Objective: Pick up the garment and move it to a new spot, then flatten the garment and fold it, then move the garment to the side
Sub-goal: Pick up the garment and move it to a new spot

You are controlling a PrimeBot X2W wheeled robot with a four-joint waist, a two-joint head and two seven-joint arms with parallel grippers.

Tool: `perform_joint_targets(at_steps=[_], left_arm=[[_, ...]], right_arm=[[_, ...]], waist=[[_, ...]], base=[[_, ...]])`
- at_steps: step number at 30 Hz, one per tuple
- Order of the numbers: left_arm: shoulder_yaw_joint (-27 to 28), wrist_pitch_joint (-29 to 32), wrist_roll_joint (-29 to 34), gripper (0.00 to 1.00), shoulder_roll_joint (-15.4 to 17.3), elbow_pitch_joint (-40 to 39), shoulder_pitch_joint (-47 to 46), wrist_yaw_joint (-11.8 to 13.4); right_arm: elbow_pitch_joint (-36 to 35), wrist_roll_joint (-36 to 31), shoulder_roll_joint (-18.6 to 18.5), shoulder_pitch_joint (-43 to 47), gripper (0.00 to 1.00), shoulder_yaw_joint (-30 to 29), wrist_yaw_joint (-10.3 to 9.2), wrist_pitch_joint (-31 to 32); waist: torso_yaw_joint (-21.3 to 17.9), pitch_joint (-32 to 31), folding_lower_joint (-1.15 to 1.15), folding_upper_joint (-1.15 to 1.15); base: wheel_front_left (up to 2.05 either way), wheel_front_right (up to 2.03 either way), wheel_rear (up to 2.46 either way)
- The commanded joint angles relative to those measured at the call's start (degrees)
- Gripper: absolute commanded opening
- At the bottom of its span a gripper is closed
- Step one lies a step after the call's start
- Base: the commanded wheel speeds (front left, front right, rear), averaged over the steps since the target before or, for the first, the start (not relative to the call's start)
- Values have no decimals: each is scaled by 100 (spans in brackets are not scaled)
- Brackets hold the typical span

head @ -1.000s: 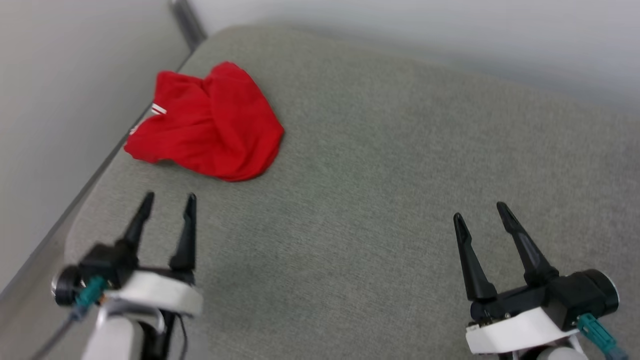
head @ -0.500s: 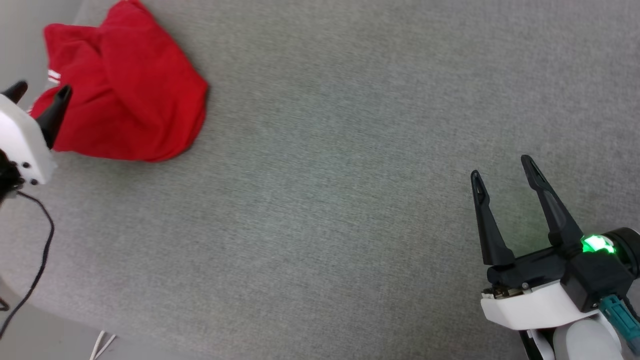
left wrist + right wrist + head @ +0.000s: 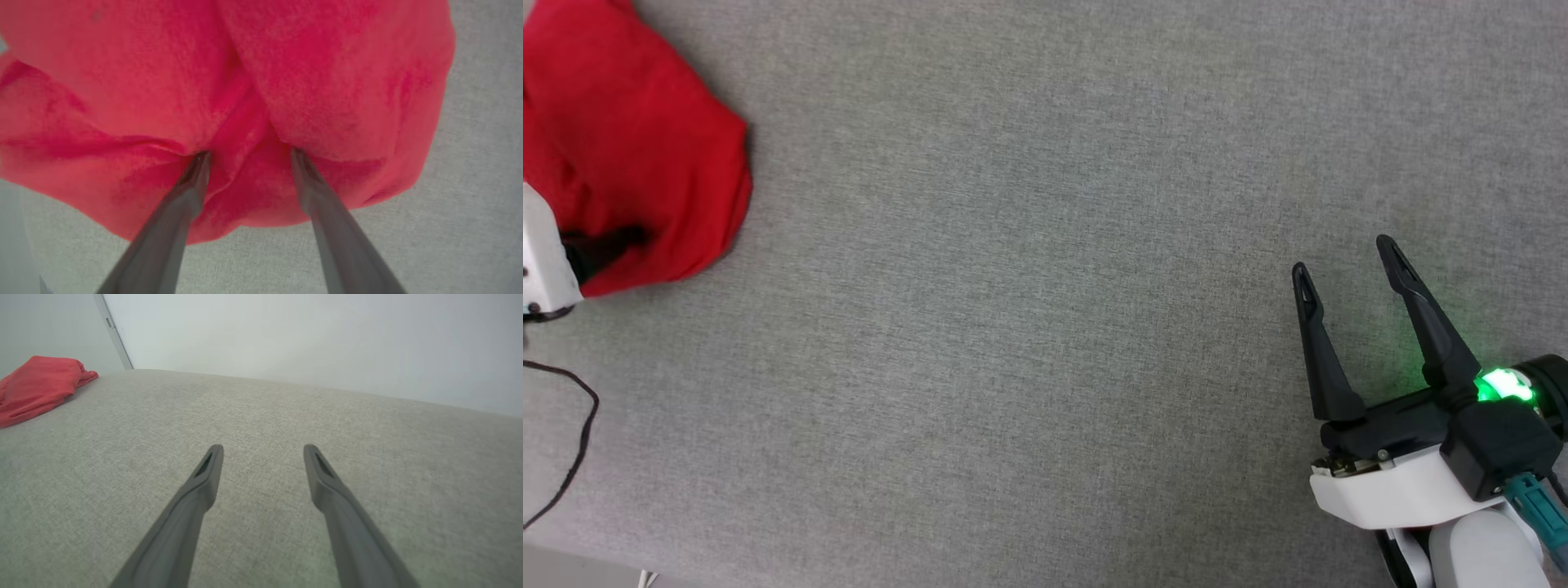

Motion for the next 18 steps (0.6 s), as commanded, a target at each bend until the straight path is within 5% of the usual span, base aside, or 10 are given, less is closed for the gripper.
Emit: perform_joint_targets(at_steps=[1, 7, 8, 9, 18], left_arm=[[-81, 57, -68, 100, -44, 80, -77, 11], [-484, 259, -176, 98, -192, 285, -29, 11], [-526, 245, -203, 32, -231, 327, -36, 11], [-564, 228, -243, 0, -270, 346, -38, 11], [-646, -500, -392, 0, -154, 352, -291, 5]], right_arm=[[-19, -36, -19, -92, 100, -4, -3, -12], [16, -102, -25, -133, 100, -50, -2, -12], [27, -114, -23, -132, 100, -53, -2, -12], [42, -121, -25, -129, 100, -57, -2, -12], [157, -111, -27, -60, 100, -25, -3, -12]], waist=[[-24, 59, -1, 0], [12, 130, -1, 0], [24, 129, -1, 0], [36, 122, -1, 0], [148, -214, -1, 0]], base=[[0, 0, 0], [0, 0, 0], [0, 0, 0], [0, 0, 0], [0, 0, 0]])
